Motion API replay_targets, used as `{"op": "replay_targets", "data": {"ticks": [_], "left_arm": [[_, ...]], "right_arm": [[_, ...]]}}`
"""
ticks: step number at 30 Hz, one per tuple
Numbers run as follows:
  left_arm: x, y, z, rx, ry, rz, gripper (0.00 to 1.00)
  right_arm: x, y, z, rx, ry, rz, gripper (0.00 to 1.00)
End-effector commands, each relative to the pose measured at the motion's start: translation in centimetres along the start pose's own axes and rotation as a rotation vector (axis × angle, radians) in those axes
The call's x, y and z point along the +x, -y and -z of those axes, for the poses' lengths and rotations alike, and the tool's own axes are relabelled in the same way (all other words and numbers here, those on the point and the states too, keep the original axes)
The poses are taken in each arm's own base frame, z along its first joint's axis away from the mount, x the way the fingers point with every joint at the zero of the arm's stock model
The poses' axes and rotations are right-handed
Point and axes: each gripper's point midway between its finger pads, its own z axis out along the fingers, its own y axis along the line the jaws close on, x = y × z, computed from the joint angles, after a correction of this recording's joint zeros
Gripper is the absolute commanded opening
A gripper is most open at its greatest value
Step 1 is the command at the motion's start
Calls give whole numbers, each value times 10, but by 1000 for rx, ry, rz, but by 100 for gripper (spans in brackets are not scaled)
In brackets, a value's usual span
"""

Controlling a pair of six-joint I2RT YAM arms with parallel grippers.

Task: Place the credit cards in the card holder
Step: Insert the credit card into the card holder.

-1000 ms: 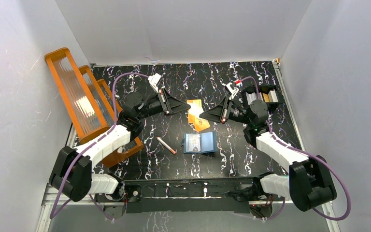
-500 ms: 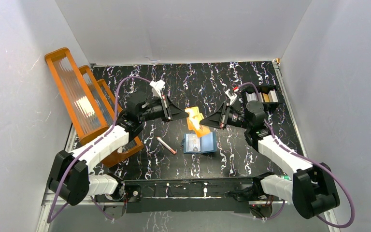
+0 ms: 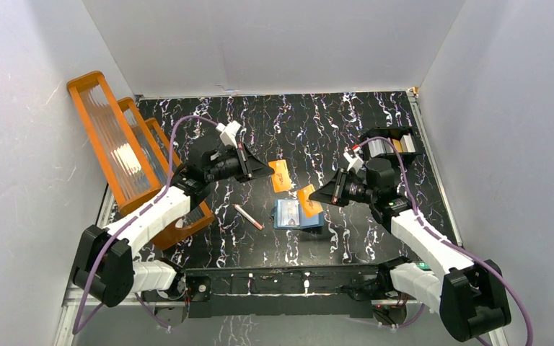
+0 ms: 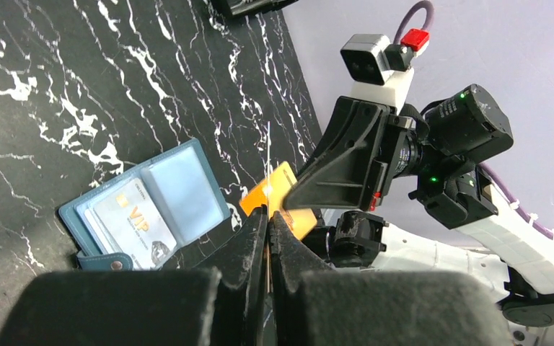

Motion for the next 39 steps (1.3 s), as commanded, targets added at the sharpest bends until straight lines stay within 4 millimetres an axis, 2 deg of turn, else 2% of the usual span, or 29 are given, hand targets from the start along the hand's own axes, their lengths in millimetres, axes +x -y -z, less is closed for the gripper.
{"op": "replay_targets", "data": {"ticks": [1, 4, 5, 7, 10, 15, 21, 33, 39], "left_arm": [[25, -14, -6, -8, -66, 91, 0], [47, -27, -17, -42, -135, 134, 0], [51, -27, -19, -35, -146, 137, 0], [64, -39, -31, -56, -181, 163, 0], [72, -46, -43, -62, -211, 170, 0], [87, -63, -64, -101, -253, 170, 0], [100, -89, -72, -165, -278, 171, 0], [109, -97, -83, -129, -295, 192, 0], [118, -110, -85, -178, -336, 212, 0]], "right_arm": [[-9, 46, 3, 230, 52, 72, 0], [-6, 72, 5, 324, 49, 82, 0], [-4, 78, 4, 340, 47, 85, 0], [-2, 87, 2, 355, 41, 86, 0], [-2, 97, -2, 376, 38, 98, 0], [2, 125, 3, 484, 26, 119, 0], [12, 137, 5, 503, 22, 117, 0], [23, 146, 8, 511, 13, 102, 0], [23, 144, 7, 503, 15, 101, 0]]}}
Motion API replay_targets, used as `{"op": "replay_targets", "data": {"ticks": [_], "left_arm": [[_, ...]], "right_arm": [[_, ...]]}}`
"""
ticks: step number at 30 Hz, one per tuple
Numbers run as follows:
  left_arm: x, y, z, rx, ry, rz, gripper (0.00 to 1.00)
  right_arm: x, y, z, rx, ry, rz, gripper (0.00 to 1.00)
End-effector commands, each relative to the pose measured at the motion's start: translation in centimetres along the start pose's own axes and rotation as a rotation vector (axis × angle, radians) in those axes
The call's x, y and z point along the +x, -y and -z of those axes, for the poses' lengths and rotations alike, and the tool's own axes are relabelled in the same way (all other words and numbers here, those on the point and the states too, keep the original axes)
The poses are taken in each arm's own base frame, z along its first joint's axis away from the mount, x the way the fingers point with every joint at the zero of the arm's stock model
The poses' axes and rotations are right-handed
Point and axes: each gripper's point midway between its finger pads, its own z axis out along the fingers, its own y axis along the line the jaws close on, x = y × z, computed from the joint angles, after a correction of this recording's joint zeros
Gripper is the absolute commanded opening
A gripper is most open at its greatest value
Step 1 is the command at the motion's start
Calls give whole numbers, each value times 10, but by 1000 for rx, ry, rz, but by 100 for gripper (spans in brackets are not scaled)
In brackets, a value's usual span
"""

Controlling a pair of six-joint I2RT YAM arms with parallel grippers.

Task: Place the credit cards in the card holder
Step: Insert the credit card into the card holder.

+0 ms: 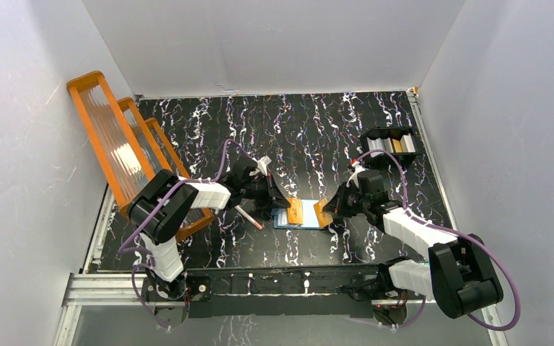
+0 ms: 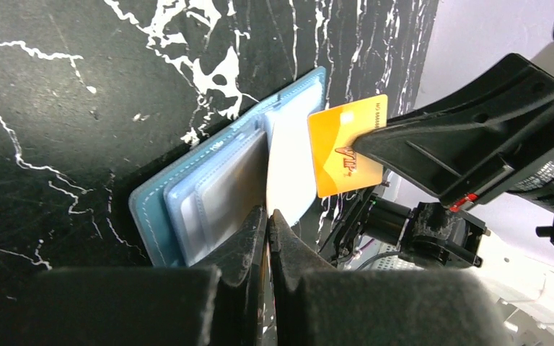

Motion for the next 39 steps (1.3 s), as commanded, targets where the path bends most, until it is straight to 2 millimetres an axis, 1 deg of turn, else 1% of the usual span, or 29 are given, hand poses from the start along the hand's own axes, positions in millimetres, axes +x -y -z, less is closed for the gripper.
{"op": "replay_targets", "data": {"ticks": [1, 4, 8, 15, 21, 25, 31, 39], "left_arm": [[-1, 3, -3, -2, -24, -14, 0], [1, -4, -4, -42, -35, -10, 0], [1, -8, -7, -52, -46, -18, 0], [5, -5, -12, -38, -97, -33, 0], [13, -11, -7, -90, -143, -30, 0], [11, -7, -5, -105, -144, -28, 0], [10, -15, -6, -159, -140, -8, 0], [5, -1, -20, -86, -82, 20, 0]], "right_arm": [[5, 9, 1, 30, -1, 12, 0], [5, 8, 1, 25, 1, 12, 0], [5, 8, 1, 24, 0, 12, 0], [6, 7, 0, 19, -4, 9, 0], [5, 4, 1, 7, -5, 8, 0], [5, 4, 1, 4, 0, 7, 0], [5, 4, 0, 0, -4, 4, 0], [5, -1, -1, -20, -3, -14, 0]]}}
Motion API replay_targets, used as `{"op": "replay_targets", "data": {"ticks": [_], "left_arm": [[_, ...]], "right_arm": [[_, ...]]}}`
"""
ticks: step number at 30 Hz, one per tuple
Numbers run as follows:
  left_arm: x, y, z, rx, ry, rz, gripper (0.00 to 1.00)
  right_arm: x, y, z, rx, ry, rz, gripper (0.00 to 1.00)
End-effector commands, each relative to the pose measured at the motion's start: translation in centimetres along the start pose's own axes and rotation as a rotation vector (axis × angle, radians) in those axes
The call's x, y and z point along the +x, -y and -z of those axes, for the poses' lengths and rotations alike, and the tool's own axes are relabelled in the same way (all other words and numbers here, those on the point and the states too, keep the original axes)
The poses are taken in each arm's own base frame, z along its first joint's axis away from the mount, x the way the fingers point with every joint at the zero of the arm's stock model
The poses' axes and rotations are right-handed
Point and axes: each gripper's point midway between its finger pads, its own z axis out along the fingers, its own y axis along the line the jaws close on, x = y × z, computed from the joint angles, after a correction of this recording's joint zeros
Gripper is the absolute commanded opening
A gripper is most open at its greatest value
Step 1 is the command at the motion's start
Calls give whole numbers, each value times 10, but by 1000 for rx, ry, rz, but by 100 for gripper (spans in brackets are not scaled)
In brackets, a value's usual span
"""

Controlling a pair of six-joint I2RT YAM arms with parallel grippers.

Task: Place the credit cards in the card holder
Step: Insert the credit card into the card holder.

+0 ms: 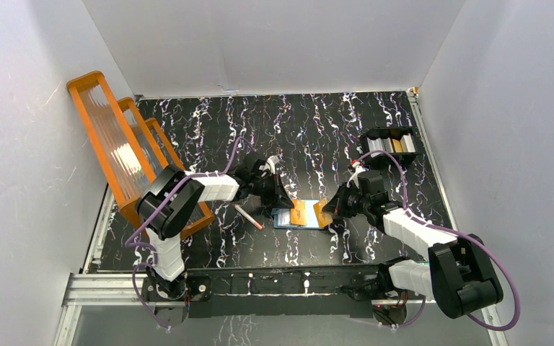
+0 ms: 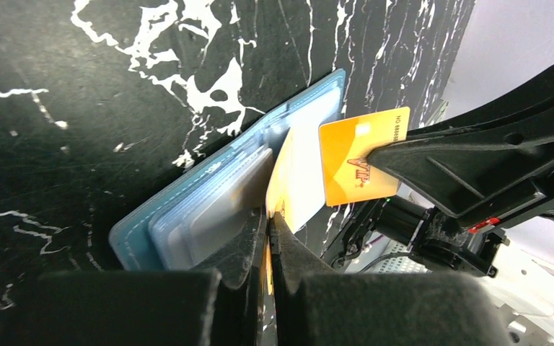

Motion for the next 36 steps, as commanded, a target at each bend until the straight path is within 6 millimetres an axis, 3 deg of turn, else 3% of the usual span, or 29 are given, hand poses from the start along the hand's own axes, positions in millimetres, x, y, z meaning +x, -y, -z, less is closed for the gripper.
{"op": "replay_targets", "data": {"ticks": [1, 10, 14, 20, 25, 36], "left_arm": [[-1, 5, -8, 8, 19, 14, 0], [-1, -1, -16, -62, 6, -6, 1], [-4, 1, -10, -79, 21, -21, 21], [-7, 3, 4, -136, 48, -51, 36], [-9, 1, 6, -162, 58, -65, 41], [-13, 3, 10, -185, 62, -102, 48]], "right_arm": [[3, 0, 0, -9, -1, -8, 0], [3, -2, 0, -19, 2, -22, 0], [2, -3, 0, -21, 0, -24, 0], [-11, -21, 11, -58, 15, -30, 0], [-32, -32, 24, -51, 80, 0, 0], [-12, -25, 10, -89, 35, -27, 0]]}}
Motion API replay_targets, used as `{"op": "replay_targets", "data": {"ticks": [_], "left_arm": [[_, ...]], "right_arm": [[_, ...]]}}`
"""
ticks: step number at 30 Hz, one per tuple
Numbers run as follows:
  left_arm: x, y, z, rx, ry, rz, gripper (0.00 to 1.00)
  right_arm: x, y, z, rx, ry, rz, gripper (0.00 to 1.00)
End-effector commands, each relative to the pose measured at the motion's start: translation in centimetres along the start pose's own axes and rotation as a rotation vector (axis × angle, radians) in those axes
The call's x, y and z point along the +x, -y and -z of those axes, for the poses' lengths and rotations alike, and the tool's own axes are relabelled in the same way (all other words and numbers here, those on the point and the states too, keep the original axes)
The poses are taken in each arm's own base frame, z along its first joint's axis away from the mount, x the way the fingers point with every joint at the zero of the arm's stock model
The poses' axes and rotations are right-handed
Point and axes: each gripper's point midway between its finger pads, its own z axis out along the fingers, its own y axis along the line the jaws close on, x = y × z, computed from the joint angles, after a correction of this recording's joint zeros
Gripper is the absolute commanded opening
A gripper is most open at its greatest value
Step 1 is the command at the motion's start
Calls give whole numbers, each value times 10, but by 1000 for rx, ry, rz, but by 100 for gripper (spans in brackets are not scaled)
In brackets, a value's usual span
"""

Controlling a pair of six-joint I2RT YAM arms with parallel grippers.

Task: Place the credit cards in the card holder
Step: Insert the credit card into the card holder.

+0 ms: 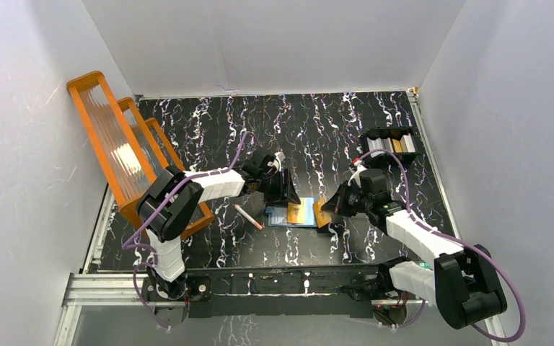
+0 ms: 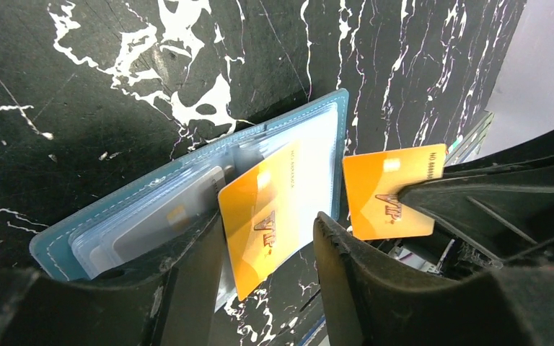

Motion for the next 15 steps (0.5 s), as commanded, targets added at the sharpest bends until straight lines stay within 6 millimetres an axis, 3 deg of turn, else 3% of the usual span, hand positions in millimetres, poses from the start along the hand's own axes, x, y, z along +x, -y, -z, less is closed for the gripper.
{"op": "replay_targets", "data": {"ticks": [1, 10, 15], "left_arm": [[-6, -4, 12, -75, 26, -43, 48], [-18, -3, 25, -150, 39, -95, 55], [-17, -11, 28, -193, 37, -104, 57]], "right_arm": [[-2, -4, -5, -41, 12, 6, 0], [5, 5, -10, -17, -9, -2, 0], [0, -4, -7, -44, 0, -6, 0]]}}
